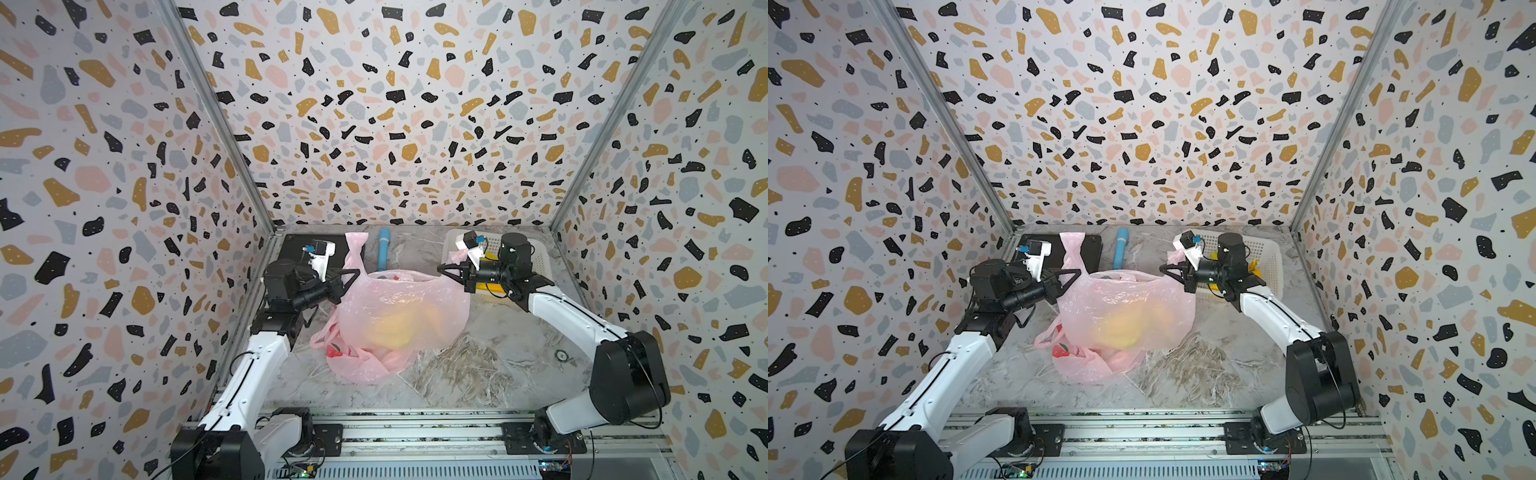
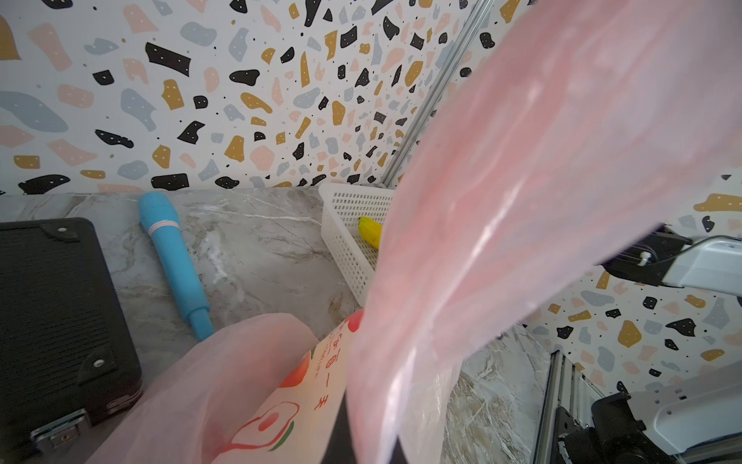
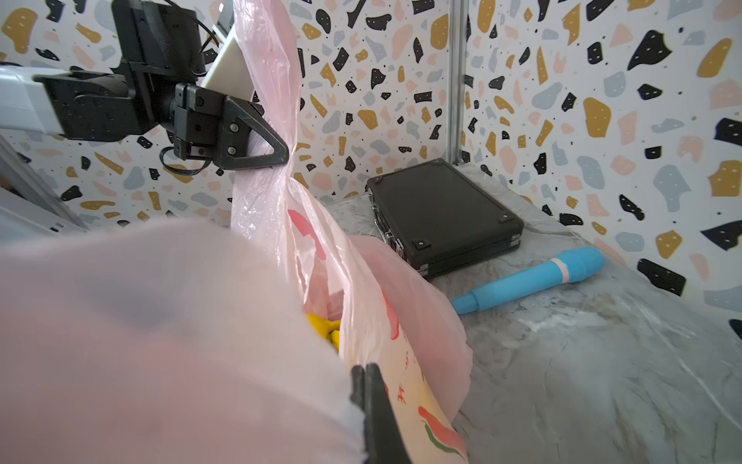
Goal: Place the banana into a plastic bag & tie a knot
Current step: Adjust the plastic bag at the center of the board.
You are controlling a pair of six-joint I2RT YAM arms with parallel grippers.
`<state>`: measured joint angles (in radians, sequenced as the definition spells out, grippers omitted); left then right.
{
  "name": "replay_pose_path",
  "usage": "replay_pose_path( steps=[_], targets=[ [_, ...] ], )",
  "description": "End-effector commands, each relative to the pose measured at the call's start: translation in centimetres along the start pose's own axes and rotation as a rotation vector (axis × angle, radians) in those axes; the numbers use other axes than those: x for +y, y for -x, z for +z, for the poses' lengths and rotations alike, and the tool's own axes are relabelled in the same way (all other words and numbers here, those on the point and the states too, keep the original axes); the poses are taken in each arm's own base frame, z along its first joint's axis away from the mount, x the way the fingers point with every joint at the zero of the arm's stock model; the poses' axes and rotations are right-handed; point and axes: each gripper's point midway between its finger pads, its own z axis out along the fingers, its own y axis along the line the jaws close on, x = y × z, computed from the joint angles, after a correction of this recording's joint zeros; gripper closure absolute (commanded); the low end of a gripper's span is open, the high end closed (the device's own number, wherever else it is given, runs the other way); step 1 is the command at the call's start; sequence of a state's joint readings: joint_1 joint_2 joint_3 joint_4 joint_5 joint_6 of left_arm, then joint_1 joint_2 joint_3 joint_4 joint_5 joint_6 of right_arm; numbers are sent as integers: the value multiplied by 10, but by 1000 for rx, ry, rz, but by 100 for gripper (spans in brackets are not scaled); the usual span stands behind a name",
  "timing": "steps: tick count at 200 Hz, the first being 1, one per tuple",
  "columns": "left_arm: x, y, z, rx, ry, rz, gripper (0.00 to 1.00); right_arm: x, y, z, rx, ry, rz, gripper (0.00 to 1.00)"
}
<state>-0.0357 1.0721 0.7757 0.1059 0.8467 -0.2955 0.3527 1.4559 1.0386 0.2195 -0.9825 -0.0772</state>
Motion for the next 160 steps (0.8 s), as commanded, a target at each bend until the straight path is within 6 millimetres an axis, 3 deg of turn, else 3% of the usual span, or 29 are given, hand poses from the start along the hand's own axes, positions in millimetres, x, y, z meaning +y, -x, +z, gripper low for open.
replay_pose_path(
  steps=[1,28,53,72,89,111,125,140,160],
  targets=[
    [-5,9,3,9,42,14,100,2,23,0,2,-129,-38,100],
    [-17,-2,10,79,97,40,100,-4,-5,11,220,-270,-16,100],
    [-26,-7,13,138,173,89,100,-25,-16,3,415,-474,-57,100],
    [-29,7,11,156,222,111,100,-36,-1,-11,500,-589,-107,100],
    [-38,28,8,148,238,141,100,-41,26,-25,492,-670,-155,100],
    [-55,52,2,128,234,172,100,-32,65,-35,420,-699,-220,100],
    [-63,57,0,138,224,183,100,-22,76,-35,408,-669,-259,100],
    [-61,48,3,177,228,191,100,-12,64,-29,438,-622,-281,100],
    [-53,22,13,228,226,180,100,-3,25,-15,508,-567,-304,100]
  ],
)
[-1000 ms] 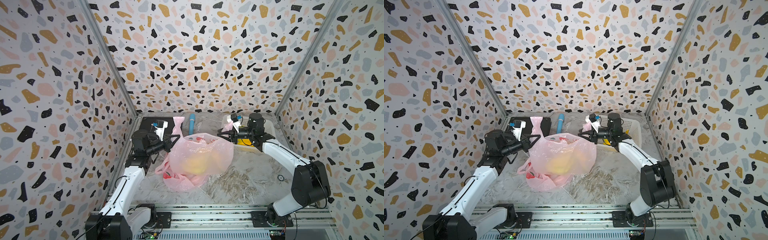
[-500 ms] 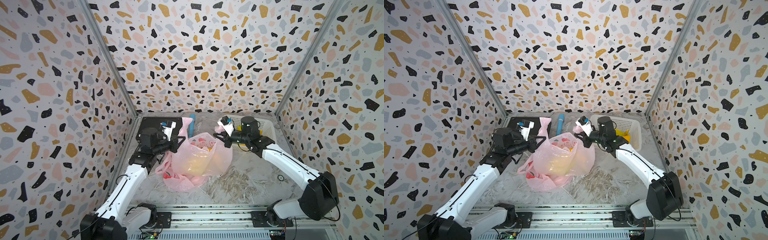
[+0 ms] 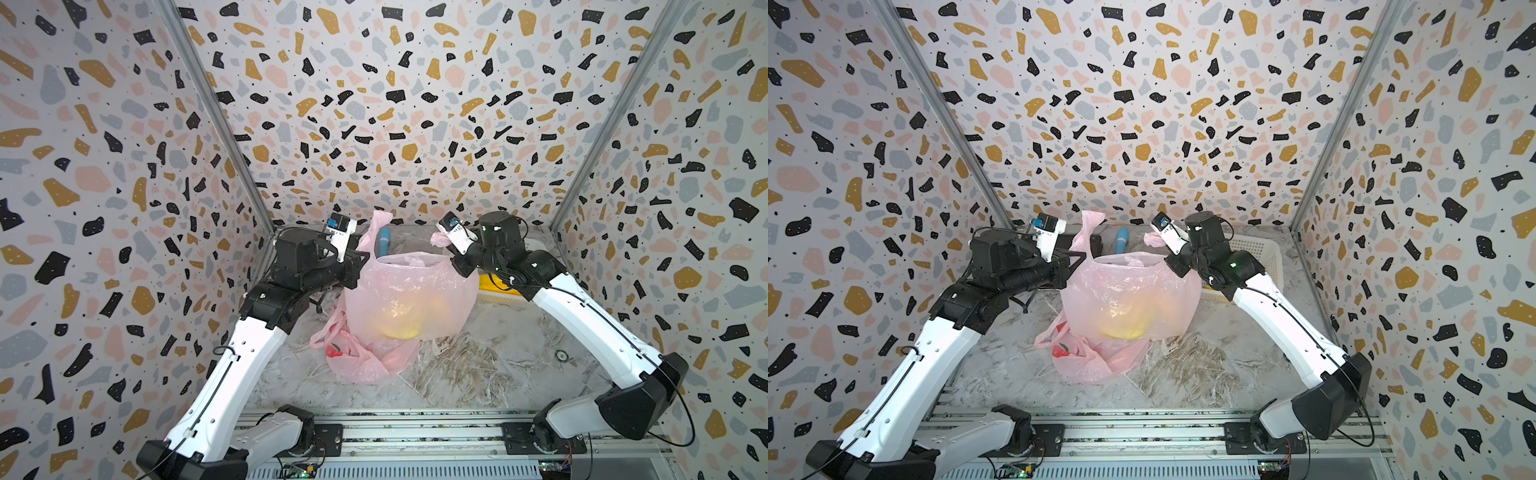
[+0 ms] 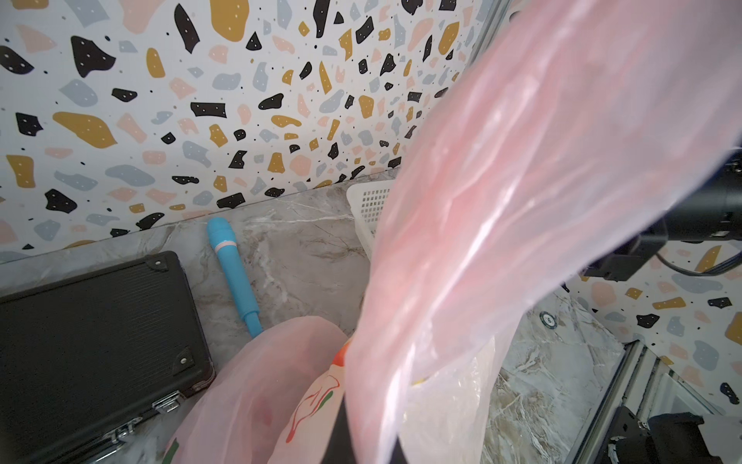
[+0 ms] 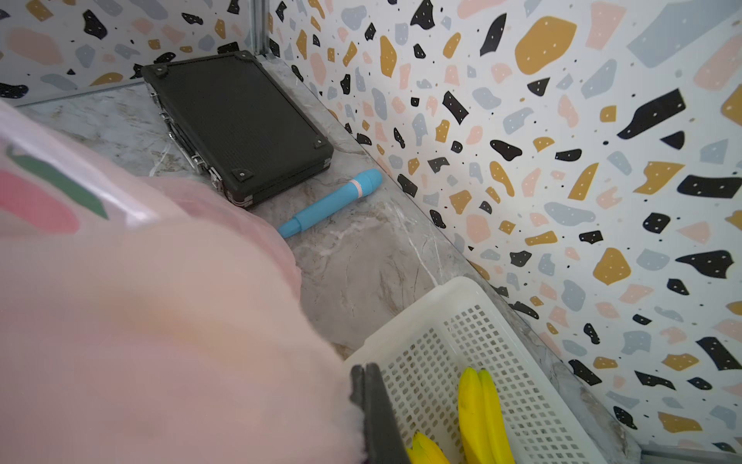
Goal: Place the banana into a plastic bag & tie a knot
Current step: Adjust the plastic bag at the center of the board.
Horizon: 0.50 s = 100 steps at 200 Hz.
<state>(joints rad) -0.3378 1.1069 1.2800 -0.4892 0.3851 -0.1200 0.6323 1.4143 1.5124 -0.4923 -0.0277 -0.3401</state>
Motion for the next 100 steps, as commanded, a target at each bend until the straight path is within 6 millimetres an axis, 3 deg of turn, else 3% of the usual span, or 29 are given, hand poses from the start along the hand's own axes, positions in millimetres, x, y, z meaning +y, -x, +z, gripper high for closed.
replay_pose_path(
  steps=[1,42,58,82,100],
  targets=[
    [6,-37,17,106,14,2,100,25,-29,6,76,36,-87,100],
    [12,-100,56,197,19,-11,100,73,-100,43,253,99,-105,100],
    [15,-111,63,235,18,-13,100,81,-104,43,270,124,-50,100],
    [8,-110,61,227,-16,0,100,85,-96,33,231,146,15,100],
    [6,-108,57,217,-21,14,100,85,-93,25,203,144,37,81]
  ],
)
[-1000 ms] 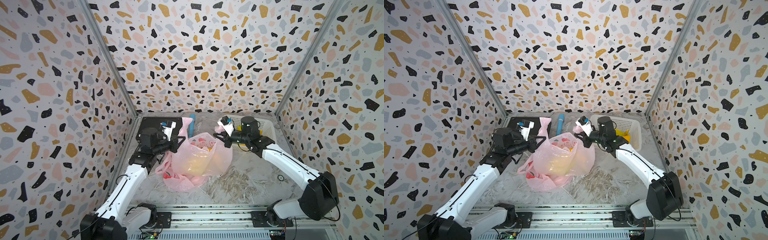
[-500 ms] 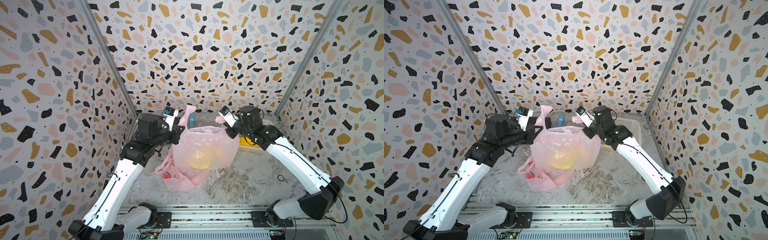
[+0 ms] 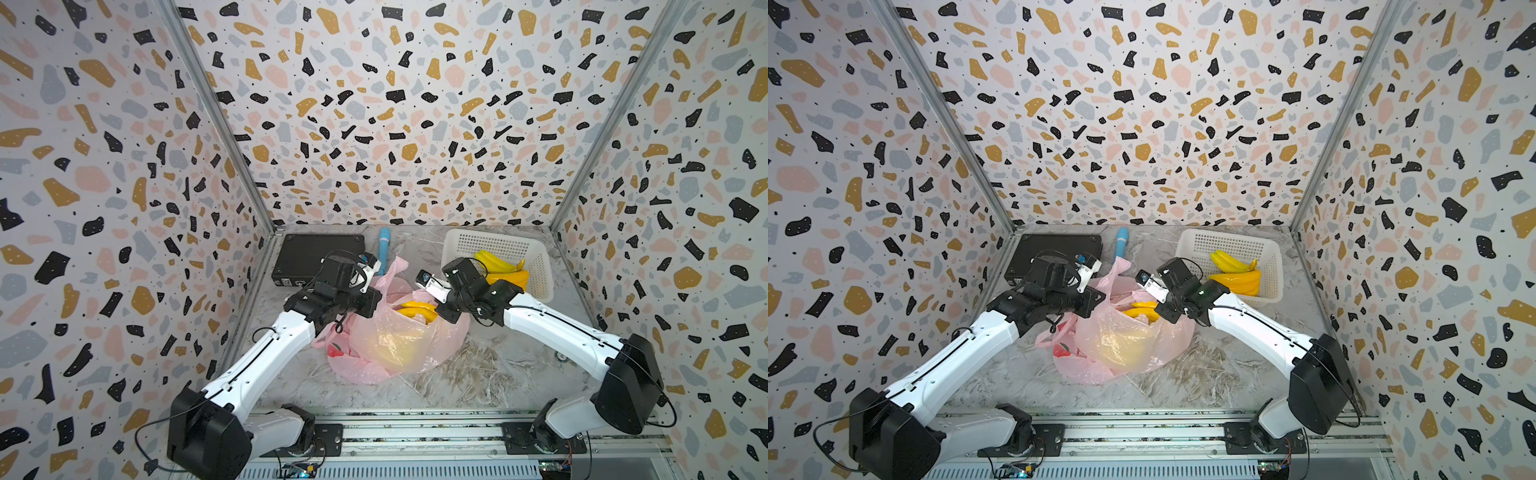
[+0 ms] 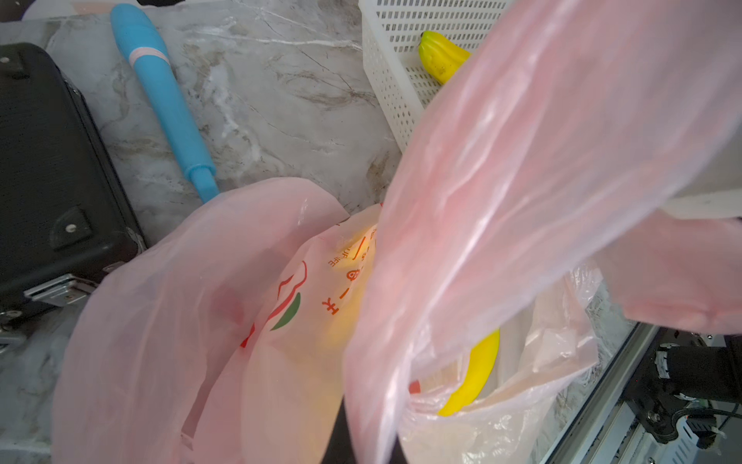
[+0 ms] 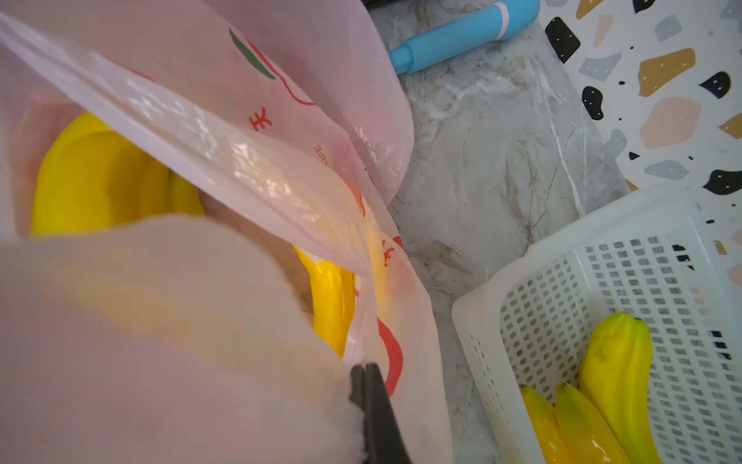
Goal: Place the banana into a plastic bag & tie a knot
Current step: Adjust the plastic bag at the center of the board, then cross the plastic bag at the center of the board.
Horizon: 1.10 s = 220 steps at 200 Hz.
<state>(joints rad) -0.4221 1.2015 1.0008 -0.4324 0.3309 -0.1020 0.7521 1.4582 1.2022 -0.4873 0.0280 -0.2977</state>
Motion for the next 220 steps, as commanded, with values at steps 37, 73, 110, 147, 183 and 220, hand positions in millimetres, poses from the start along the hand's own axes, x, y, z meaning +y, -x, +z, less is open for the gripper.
replay_pose_path(
  steps=[37,73,110,147,183,220],
  targets=[
    [-15,21,-14,-99,-50,95,100,-11,24,-45,-199,-61,187,18],
    [-20,23,-21,-117,-62,117,100,-25,27,-70,-362,-149,310,0],
    [-23,24,-23,-124,-80,126,100,-14,21,-106,-530,-56,235,1],
    [-24,24,-20,-119,-89,130,100,-9,14,-123,-637,136,272,1],
    [-26,23,-20,-117,-105,136,100,-13,4,-115,-614,190,307,1],
    [-29,23,-19,-106,-124,146,100,-24,-9,-97,-548,194,344,7]
  ],
)
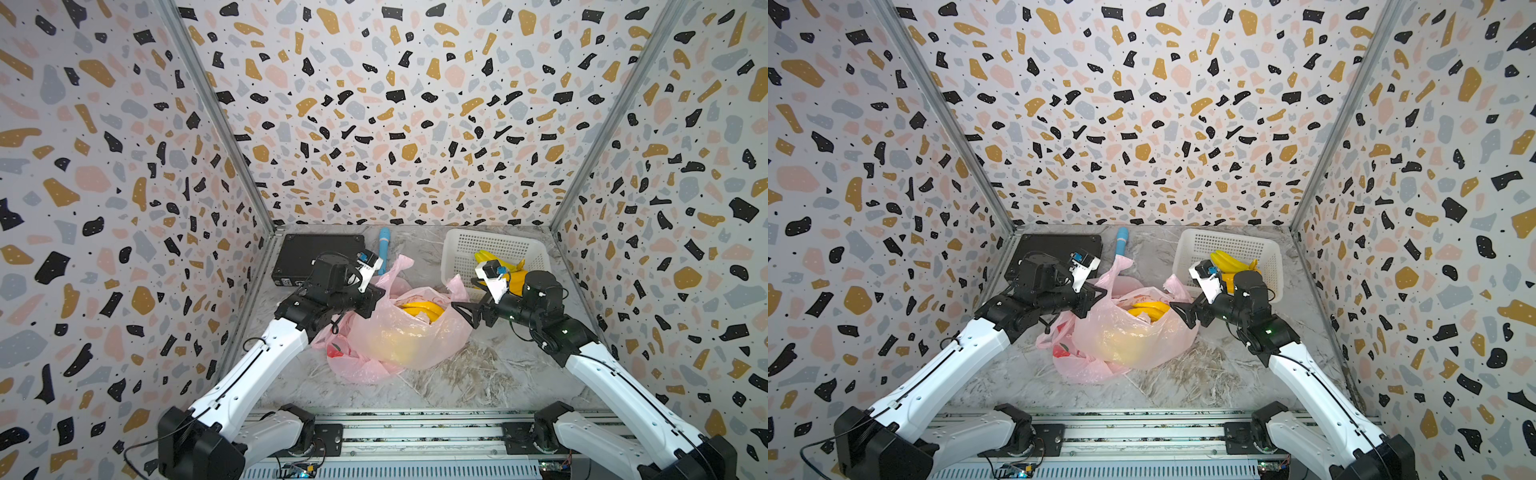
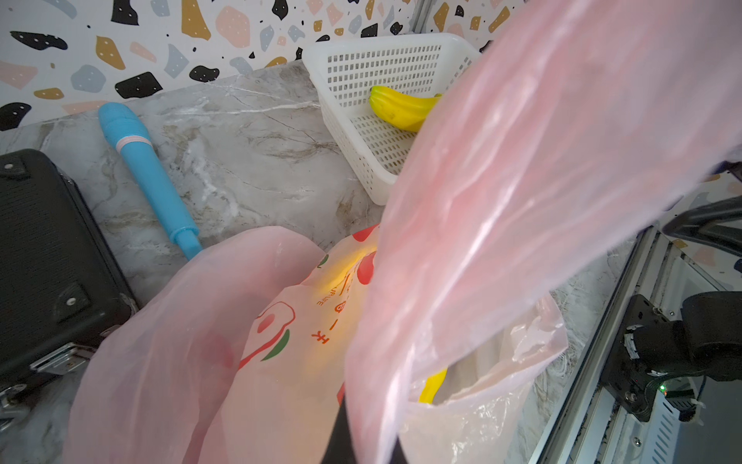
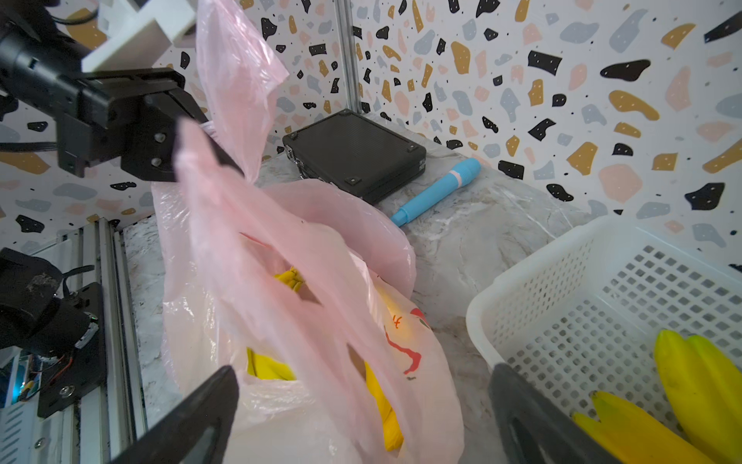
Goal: Place the banana into a plastic bag & tie a knot
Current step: Cross the plastic bag at the center of the board.
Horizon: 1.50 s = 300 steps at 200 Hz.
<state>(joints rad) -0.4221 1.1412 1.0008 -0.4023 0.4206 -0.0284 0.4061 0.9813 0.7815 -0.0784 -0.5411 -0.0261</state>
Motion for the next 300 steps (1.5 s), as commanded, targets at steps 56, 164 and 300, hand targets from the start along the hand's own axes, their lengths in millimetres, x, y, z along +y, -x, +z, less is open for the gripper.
replay_pose_path(
  steps=[56,164,300],
  targets=[
    [-14,11,2,-22,-83,49,100,-7,2,8,1,53,17,33],
    [-23,11,7,5,-155,68,100,21,4,35,34,161,-2,100],
    [-51,-11,9,58,-241,169,81,71,-27,54,296,184,-115,100]
  ],
)
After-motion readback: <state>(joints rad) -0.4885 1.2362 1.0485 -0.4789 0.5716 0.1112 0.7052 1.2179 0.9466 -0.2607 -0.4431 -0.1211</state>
